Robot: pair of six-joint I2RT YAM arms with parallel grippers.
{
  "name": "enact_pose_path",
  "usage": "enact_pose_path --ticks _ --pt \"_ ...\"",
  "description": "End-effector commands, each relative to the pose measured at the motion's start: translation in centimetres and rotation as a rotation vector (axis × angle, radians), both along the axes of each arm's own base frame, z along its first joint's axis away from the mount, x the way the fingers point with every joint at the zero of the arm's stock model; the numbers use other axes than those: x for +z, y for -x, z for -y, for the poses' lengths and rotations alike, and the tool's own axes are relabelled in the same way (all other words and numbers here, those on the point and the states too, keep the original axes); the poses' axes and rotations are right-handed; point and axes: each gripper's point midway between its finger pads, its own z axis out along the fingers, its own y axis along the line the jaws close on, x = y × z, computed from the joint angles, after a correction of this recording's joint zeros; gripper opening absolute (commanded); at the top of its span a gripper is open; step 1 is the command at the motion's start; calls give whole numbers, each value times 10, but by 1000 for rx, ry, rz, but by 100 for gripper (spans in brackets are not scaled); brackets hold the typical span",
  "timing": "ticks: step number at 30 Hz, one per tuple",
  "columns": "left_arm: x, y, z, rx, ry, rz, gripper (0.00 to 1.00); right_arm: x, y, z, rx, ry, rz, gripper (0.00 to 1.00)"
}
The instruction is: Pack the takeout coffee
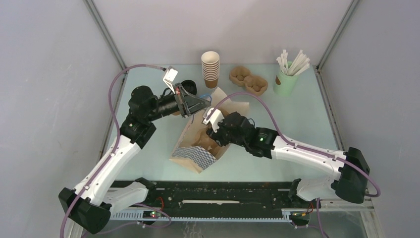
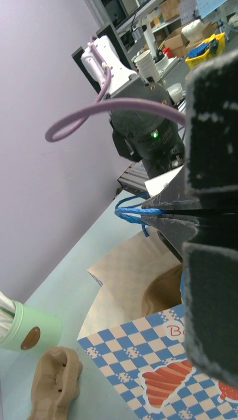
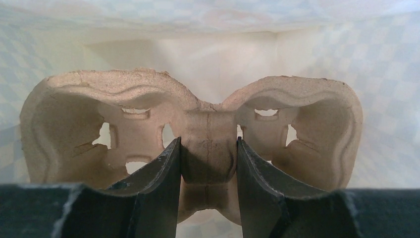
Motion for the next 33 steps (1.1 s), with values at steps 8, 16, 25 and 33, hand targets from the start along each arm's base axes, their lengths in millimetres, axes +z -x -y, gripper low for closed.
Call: enact_pose_path --ticks 8,16,25,33 --pt "65 37 20 -178 170 153 0 2 7 -7 -35 -77 -51 27" --pt "51 51 39 -237 211 118 0 -5 9 6 -125 -257 -14 26" --pt "32 74 58 -340 212 92 0 -42 10 -3 -138 -350 35 27" --pt "33 81 64 -358 213 105 0 -57 9 -7 -175 -384 81 27"
